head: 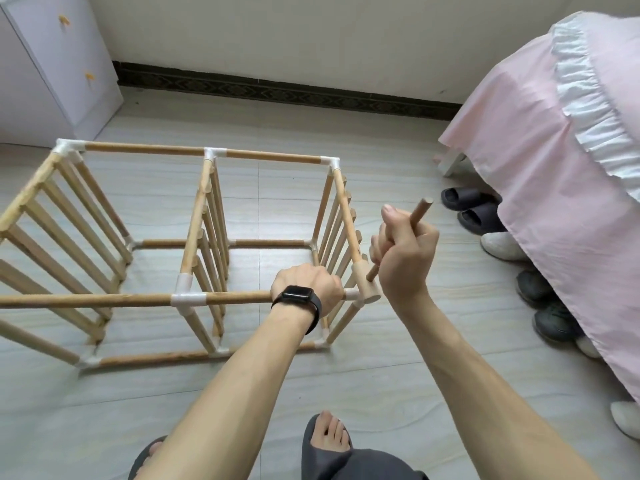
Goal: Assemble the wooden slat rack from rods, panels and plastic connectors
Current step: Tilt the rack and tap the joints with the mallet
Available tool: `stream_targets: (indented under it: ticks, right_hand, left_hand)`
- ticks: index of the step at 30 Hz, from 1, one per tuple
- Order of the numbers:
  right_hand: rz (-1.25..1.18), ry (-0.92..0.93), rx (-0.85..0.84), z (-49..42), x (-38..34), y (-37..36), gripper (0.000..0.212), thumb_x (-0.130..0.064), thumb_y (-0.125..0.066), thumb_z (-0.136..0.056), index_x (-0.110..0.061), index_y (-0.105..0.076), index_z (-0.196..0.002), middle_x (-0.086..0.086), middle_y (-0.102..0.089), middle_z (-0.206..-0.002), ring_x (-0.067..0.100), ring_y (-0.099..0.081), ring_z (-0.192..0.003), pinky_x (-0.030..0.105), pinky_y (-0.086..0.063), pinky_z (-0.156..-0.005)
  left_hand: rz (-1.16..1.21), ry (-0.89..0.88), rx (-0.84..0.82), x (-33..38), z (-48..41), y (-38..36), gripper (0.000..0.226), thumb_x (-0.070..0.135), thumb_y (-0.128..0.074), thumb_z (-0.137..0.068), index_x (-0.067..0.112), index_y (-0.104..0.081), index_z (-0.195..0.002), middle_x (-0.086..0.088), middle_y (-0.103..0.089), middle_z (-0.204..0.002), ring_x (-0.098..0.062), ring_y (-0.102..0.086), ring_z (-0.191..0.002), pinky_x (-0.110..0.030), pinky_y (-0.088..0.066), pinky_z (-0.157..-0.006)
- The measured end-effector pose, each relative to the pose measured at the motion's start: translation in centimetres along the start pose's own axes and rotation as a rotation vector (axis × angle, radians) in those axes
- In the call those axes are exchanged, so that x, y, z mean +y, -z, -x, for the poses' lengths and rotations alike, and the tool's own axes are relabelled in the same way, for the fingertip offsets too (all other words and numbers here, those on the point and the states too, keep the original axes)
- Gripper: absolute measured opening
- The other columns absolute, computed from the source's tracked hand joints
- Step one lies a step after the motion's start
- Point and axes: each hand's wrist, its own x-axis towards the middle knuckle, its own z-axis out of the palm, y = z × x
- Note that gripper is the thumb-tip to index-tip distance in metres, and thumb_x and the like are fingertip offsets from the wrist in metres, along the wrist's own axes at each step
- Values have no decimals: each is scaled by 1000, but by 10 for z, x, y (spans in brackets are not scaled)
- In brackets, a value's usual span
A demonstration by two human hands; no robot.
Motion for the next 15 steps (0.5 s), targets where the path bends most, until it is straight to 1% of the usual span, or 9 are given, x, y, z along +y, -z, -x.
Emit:
stream_targets:
  ticks: [2,3,5,7,10,11,12,14,15]
  right_hand:
    - [-121,62,-19,-7,-9,2,52,-21,-55,-93,-29,-38,-45,-12,-27,-41,11,-21,-34,22,-20,-43]
    - [-143,83,-15,-8,-8,3,50,-23,-56,-92,-29,-38,-46,-12,-27,-41,11,-21,-34,21,-20,-42]
    - [-70,57,50,1,0,6,50,-24,-56,-92,-26,-38,-45,-10,-27,-41,13,-22,-35,27,-19,-43]
    - [-13,-32,99,10,10,12,51,-21,-53,-92,-26,-36,-43,-8,-27,-40,13,-23,-36,31,-19,-44]
    - [-56,-106,62,9,6,23,51,-24,-52,-91,-28,-37,-43,-8,-27,-42,11,-25,-37,23,-24,-41]
    - [-56,-105,48,8,2,26,50,-26,-52,-92,-28,-38,-44,-9,-28,-43,10,-26,-38,23,-25,-41]
    - [-60,-96,29,7,0,28,50,-28,-52,-94,-29,-38,-46,-9,-28,-45,10,-25,-40,23,-25,-41]
    - [-60,-91,7,6,-4,27,51,-34,-53,-96,-30,-37,-48,-10,-27,-48,10,-24,-43,24,-22,-42]
    - [-37,-87,12,5,-5,25,52,-37,-53,-96,-30,-36,-48,-10,-27,-48,11,-24,-44,26,-20,-44]
  left_hand:
    - [28,25,2,1,0,0,37,30,-28,-95,18,-56,-74,-2,-49,-69,-20,-44,-59,-33,-31,-55]
    - [33,25,0,1,0,0,37,30,-28,-95,18,-54,-72,-2,-50,-69,-20,-44,-59,-34,-32,-56]
    - [6,5,-18,2,3,2,35,29,-29,-96,18,-56,-76,-2,-49,-69,-21,-46,-60,-35,-35,-59]
    - [-47,-53,-69,2,7,4,31,26,-30,-97,19,-57,-82,-1,-48,-71,-23,-49,-65,-37,-38,-62]
    - [-24,-102,-246,1,19,12,28,20,-31,-99,13,-59,-96,-5,-54,-84,-24,-51,-70,-39,-43,-67]
    - [-10,-130,-322,0,25,15,28,18,-33,-100,10,-60,-103,-9,-57,-88,-25,-52,-73,-38,-45,-68]
    - [-38,-162,-404,-2,29,18,28,18,-35,-100,7,-61,-104,-11,-60,-90,-26,-55,-73,-36,-46,-67]
    - [-21,-120,-560,-10,36,29,30,26,-42,-95,8,-65,-87,-7,-67,-79,-21,-61,-63,-30,-50,-60]
    - [-33,-93,-565,-17,36,36,30,30,-47,-92,10,-66,-80,-5,-69,-74,-19,-63,-59,-29,-52,-60]
